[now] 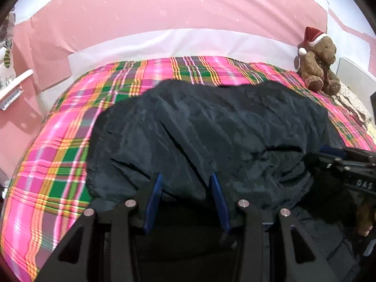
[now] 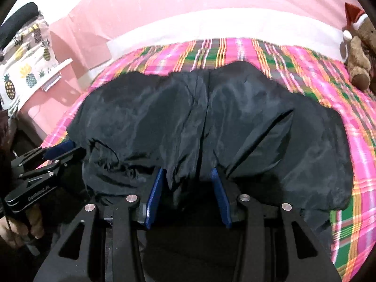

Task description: Fold large clothes

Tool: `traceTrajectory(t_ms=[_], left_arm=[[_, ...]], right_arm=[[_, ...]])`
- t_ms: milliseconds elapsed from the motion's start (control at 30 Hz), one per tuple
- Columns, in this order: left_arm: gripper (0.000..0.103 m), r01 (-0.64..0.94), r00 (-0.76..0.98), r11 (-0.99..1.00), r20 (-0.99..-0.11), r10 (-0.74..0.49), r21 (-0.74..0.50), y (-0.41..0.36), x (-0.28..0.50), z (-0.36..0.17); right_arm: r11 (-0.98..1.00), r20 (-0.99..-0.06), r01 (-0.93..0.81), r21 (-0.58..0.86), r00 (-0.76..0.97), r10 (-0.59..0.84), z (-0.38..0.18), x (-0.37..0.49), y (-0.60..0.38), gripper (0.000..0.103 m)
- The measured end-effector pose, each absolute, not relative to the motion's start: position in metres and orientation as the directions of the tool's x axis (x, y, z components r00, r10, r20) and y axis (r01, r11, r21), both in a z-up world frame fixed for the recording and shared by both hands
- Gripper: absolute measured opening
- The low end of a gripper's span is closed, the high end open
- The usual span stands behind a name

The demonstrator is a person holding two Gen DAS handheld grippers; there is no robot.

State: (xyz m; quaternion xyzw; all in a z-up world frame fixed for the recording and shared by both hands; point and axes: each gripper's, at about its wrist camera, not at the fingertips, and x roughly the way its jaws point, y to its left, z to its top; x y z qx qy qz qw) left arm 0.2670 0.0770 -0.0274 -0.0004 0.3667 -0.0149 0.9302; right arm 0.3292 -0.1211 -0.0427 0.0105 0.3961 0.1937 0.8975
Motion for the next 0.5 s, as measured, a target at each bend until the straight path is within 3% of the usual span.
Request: traceTrajectory(t_ms=[500], left_arm=[[0.045,0.017,0.76,0.997,-0.649,0.035,0.074,0.073,0.309,-0.012]], right_arm=[[0.949,-0.655,-0.294,0.112,0.696,0.293,-0.019,0.372,-0.142,0.043]])
